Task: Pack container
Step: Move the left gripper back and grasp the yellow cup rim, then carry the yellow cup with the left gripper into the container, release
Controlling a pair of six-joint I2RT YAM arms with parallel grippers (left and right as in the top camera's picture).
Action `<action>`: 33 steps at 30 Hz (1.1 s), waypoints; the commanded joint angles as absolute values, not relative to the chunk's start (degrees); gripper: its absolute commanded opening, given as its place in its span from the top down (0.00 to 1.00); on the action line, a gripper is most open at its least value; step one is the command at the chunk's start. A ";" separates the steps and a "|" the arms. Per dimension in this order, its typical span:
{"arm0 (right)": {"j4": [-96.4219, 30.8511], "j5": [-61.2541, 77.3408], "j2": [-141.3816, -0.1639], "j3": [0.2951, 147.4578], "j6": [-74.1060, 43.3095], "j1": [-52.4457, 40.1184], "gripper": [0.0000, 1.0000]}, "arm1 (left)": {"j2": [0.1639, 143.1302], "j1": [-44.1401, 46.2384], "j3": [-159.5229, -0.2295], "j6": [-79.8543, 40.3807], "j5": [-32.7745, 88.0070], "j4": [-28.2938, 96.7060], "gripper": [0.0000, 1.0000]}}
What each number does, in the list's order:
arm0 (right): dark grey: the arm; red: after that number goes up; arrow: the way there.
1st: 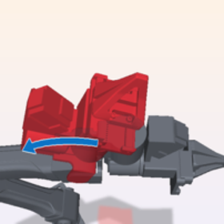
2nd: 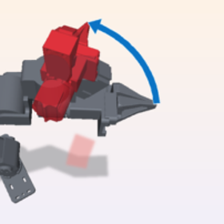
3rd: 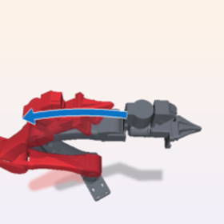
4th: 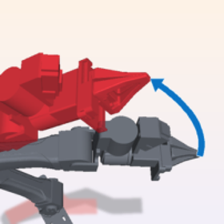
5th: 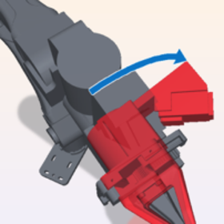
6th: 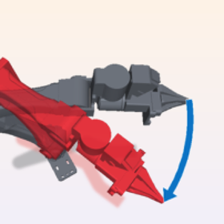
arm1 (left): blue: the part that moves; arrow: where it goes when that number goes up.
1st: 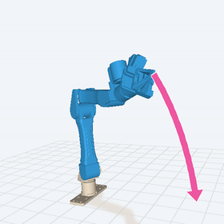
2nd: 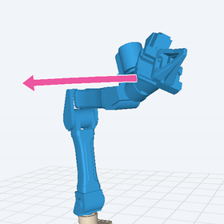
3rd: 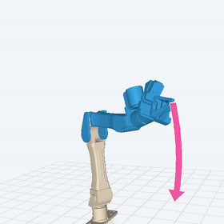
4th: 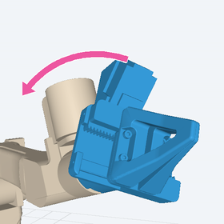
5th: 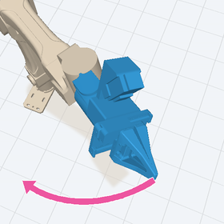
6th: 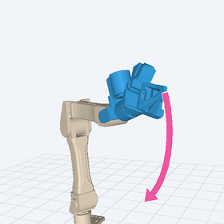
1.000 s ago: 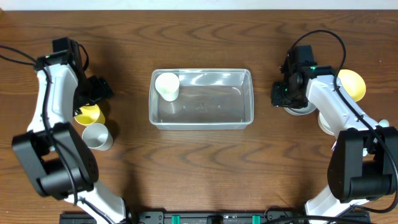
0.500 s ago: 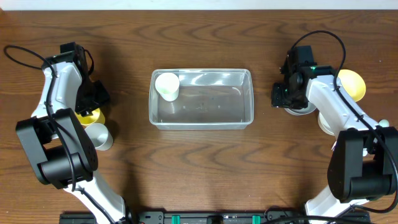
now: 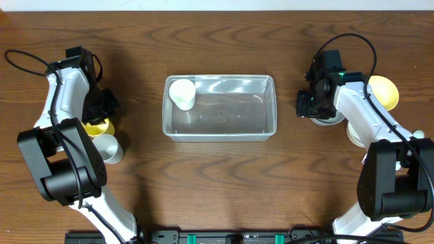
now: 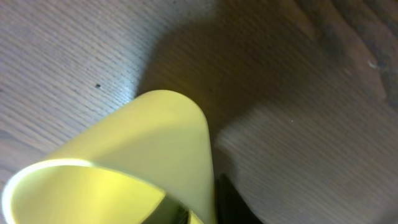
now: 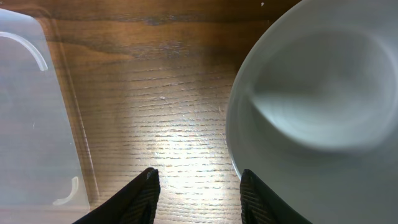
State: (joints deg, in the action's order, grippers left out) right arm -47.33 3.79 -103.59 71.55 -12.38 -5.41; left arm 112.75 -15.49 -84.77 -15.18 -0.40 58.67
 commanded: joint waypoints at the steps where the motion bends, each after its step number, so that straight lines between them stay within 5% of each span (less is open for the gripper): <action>1: -47.42 3.22 -103.61 72.47 -11.51 -5.04 0.56 | 113.27 -15.46 -84.60 -14.90 -0.78 59.00 0.94; 15: -47.40 3.22 -103.61 72.47 -11.53 -5.04 0.56 | 110.26 -13.02 -90.91 -9.56 -1.15 58.87 0.94; 33: -47.35 3.22 -103.61 72.47 -11.53 -5.04 0.56 | 97.76 15.99 -100.88 -3.57 11.51 79.90 0.94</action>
State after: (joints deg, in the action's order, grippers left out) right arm -47.35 3.79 -103.59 71.55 -12.36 -5.41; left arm 96.51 14.68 -101.32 -4.58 7.86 79.46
